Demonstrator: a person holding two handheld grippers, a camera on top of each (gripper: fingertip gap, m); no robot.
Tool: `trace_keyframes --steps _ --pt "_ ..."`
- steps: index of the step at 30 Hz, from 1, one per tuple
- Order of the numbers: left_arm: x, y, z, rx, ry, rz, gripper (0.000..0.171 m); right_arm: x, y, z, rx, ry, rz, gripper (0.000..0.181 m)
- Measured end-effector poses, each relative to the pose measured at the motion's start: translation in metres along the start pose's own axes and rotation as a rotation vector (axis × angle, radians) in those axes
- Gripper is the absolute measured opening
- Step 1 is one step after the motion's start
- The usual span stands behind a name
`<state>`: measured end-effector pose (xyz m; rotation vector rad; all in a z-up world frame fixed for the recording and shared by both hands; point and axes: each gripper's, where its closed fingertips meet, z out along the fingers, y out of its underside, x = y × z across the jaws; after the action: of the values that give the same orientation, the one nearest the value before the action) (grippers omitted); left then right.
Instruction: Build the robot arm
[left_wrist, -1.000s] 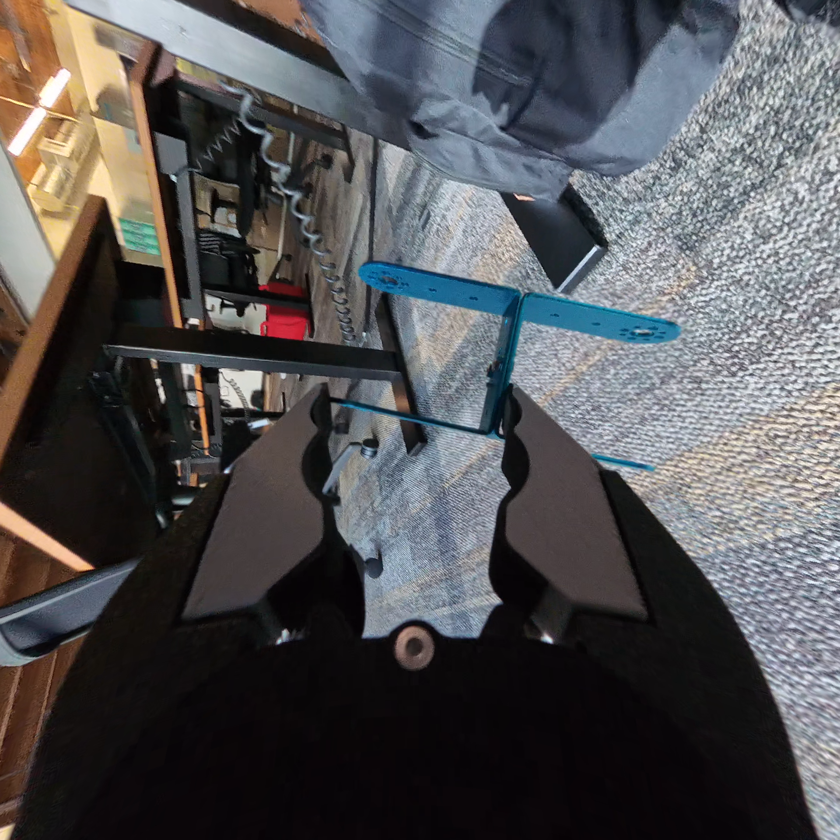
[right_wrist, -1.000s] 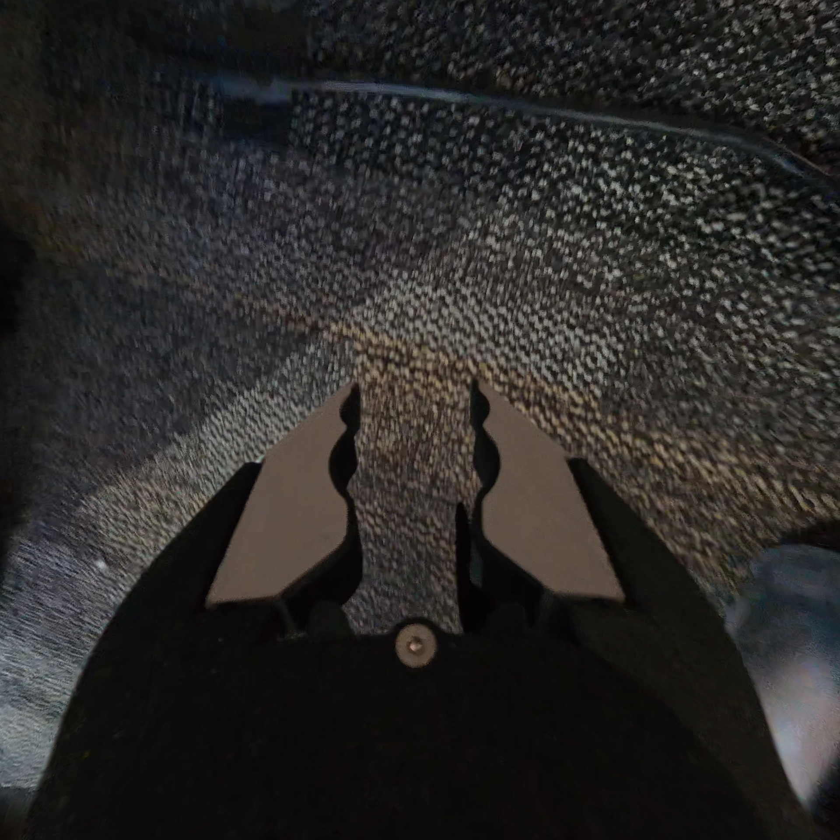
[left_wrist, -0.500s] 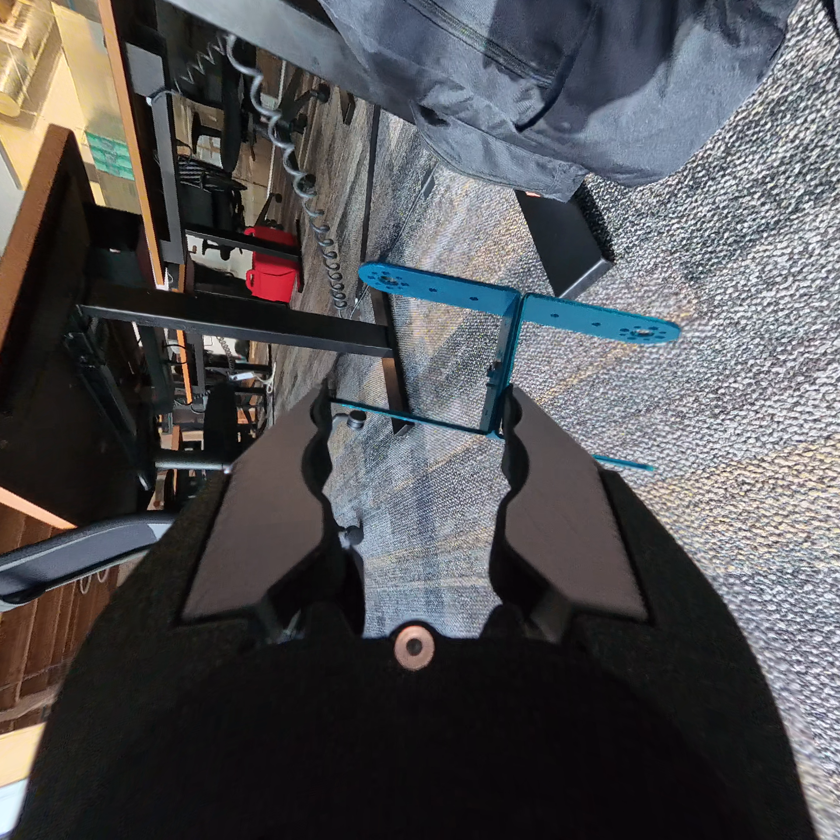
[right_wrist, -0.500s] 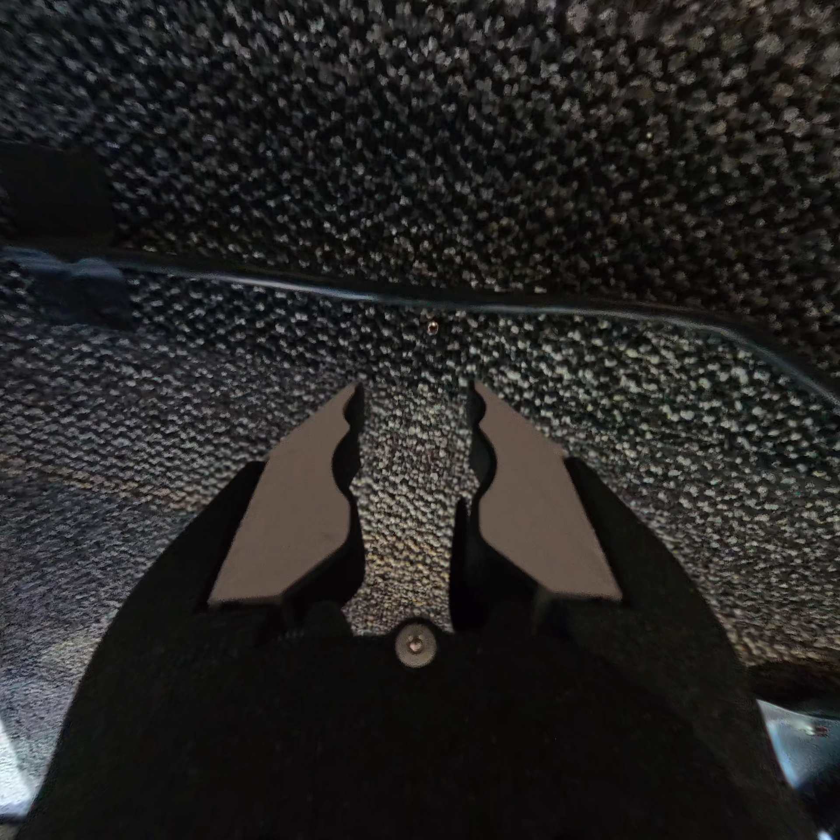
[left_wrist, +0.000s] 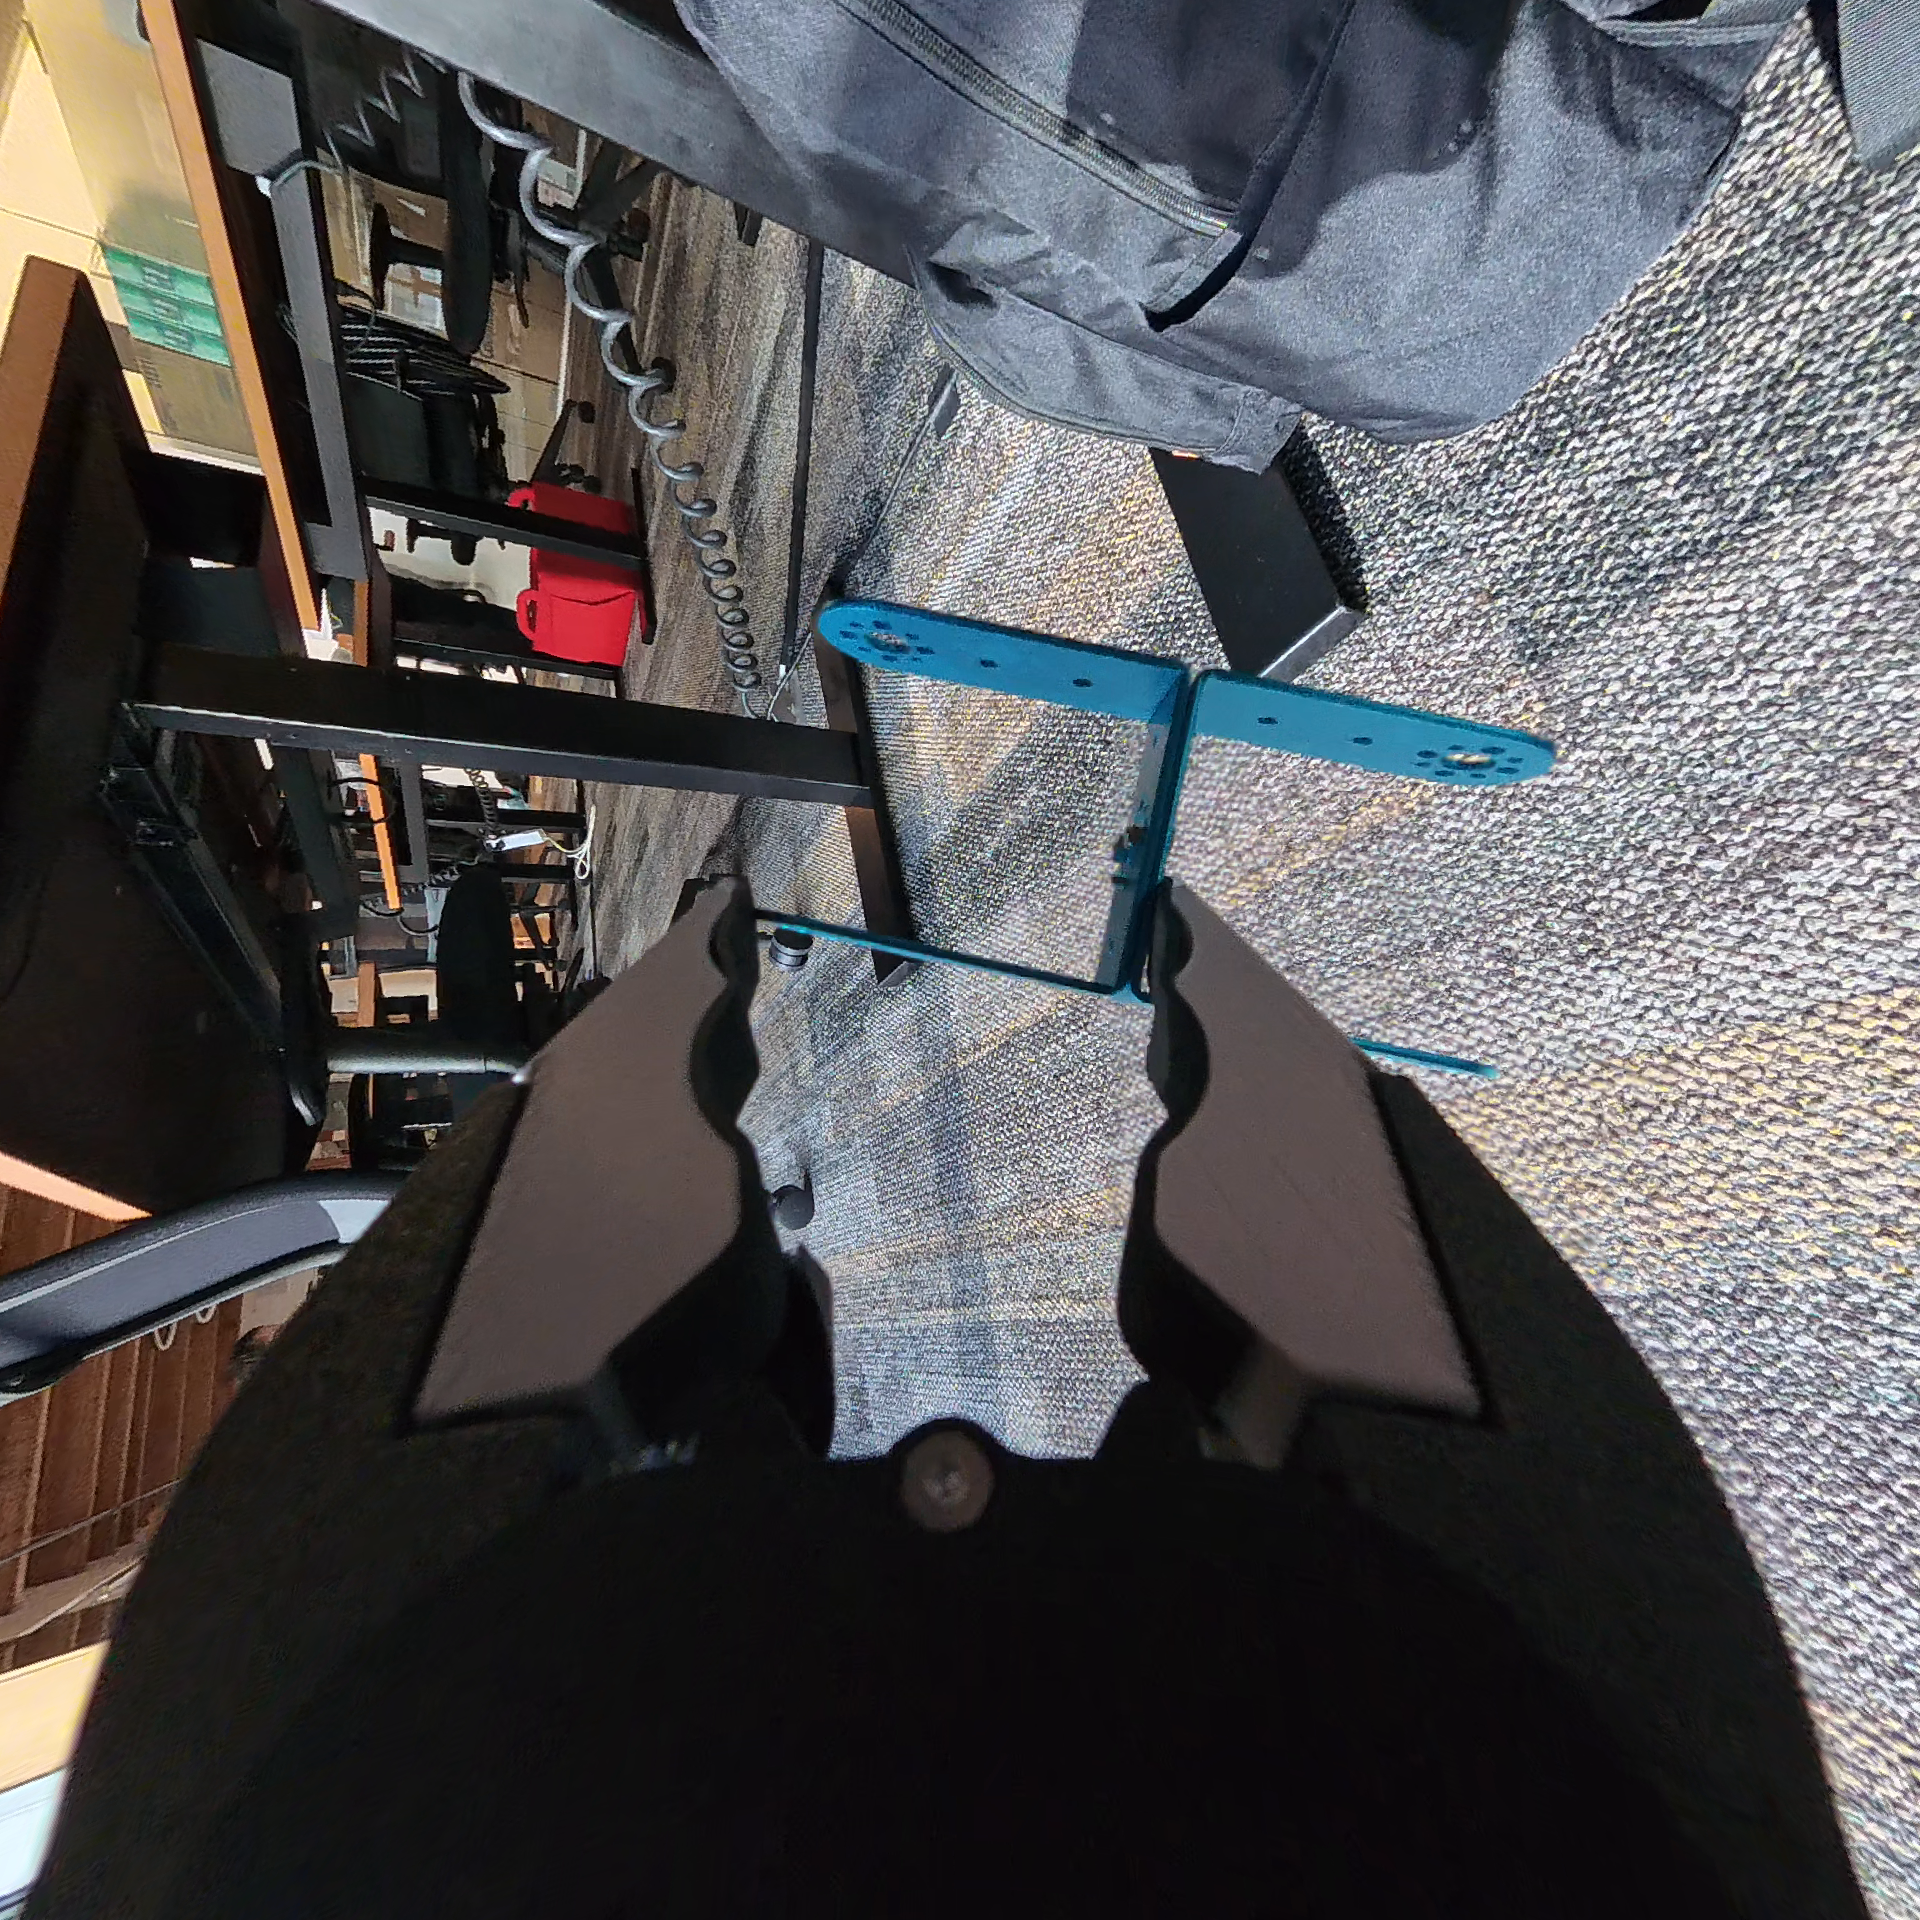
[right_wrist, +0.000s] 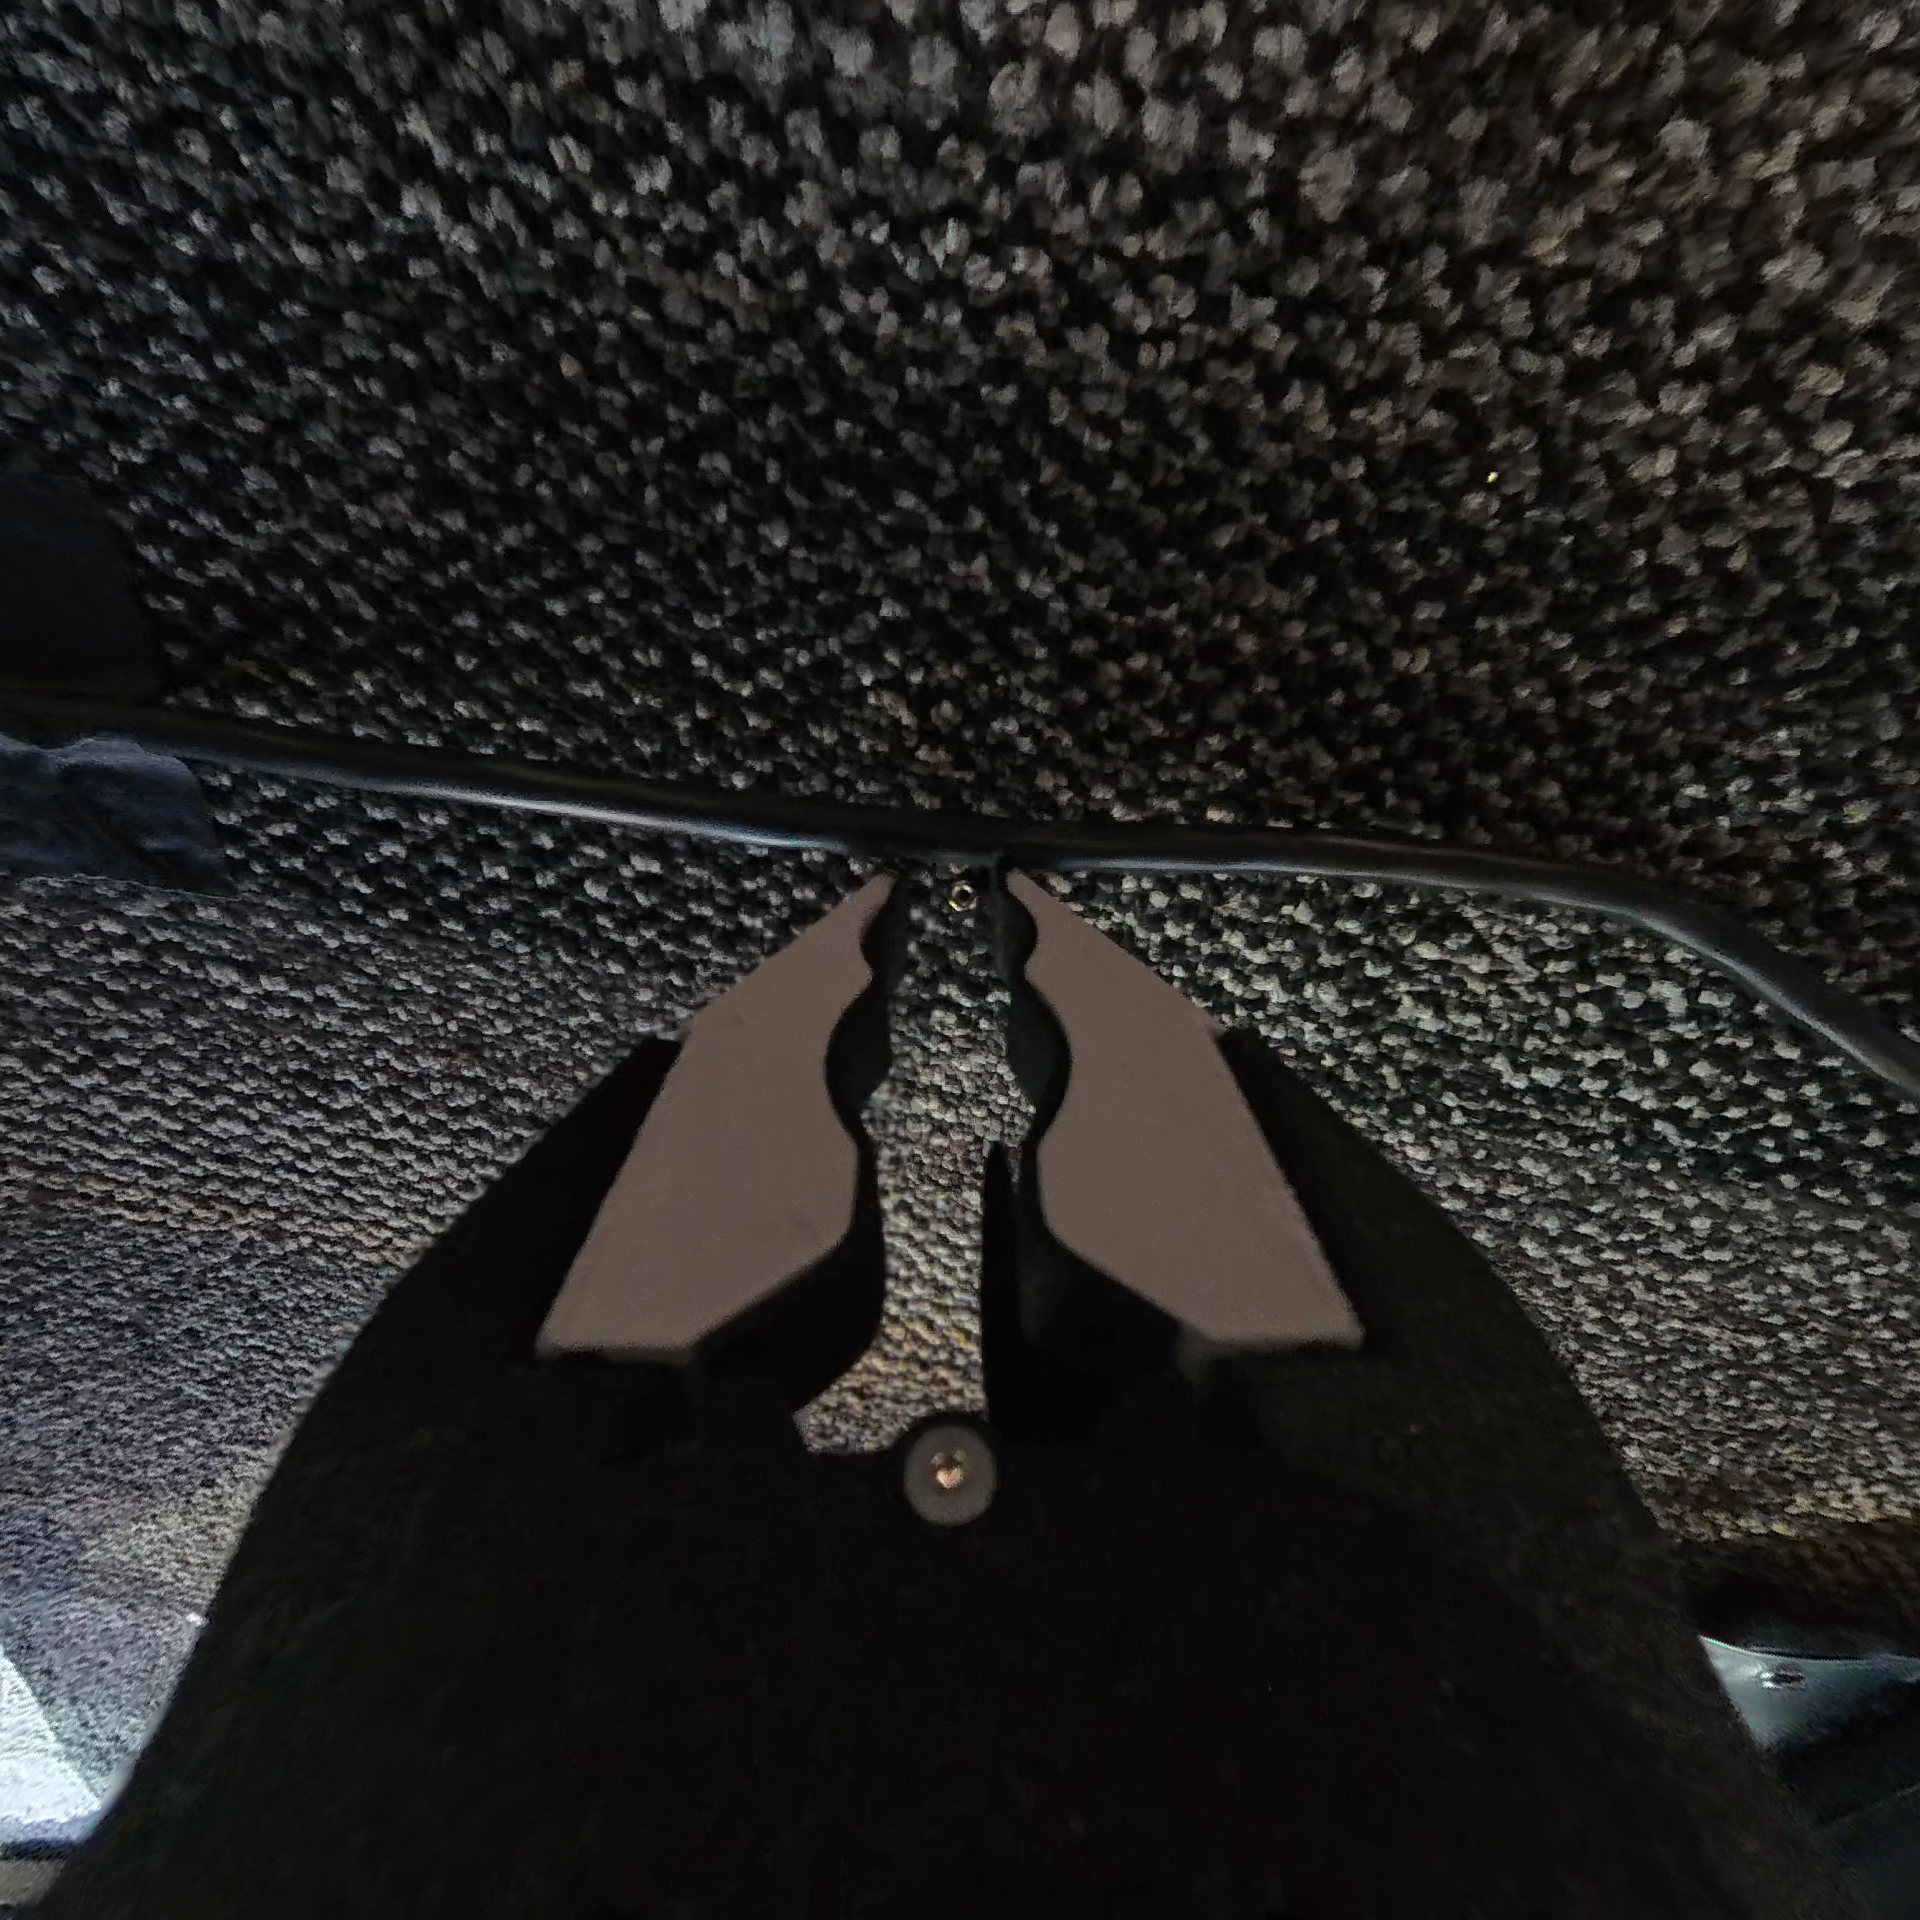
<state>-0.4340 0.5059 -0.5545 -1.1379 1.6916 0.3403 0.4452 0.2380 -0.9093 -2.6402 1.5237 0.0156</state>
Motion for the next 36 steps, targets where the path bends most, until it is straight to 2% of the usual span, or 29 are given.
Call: trace_keyframes --steps 7,10,17,21,23,26,29,33,36 --pt "0.003 -0.002 0.000 0.008 0.008 0.003 0.075 0.001 0.001 0.000 0.011 -0.001 -0.008 0.010" --pt "0.005 -0.004 0.000 0.008 0.009 0.027 0.075 0.002 0.000 0.000 0.008 0.026 -0.059 0.004" --pt "0.001 -0.005 -0.001 0.012 -0.001 0.029 0.075 0.003 0.002 -0.005 -0.013 0.067 -0.137 0.004" --pt "0.000 -0.004 -0.006 0.021 -0.012 0.014 0.075 -0.004 0.009 -0.015 -0.026 0.037 -0.153 0.004" --pt "0.000 -0.001 -0.010 0.026 -0.020 0.001 0.075 -0.025 0.019 -0.023 -0.024 -0.047 -0.155 0.004" --pt "-0.001 0.010 -0.021 0.040 -0.056 -0.026 0.075 -0.085 0.060 -0.035 -0.054 -0.237 -0.198 0.004" --pt "-0.014 0.034 -0.038 0.020 -0.141 -0.097 0.075 -0.167 0.132 -0.054 -0.109 -0.491 -0.233 0.005" --pt "-0.038 0.078 -0.081 -0.039 -0.258 -0.172 0.075 -0.285 0.251 -0.107 -0.180 -0.910 -0.220 0.004" --pt "-0.064 0.117 -0.132 -0.113 -0.328 -0.248 0.075 -0.363 0.351 -0.167 -0.266 -1.205 -0.219 0.004"
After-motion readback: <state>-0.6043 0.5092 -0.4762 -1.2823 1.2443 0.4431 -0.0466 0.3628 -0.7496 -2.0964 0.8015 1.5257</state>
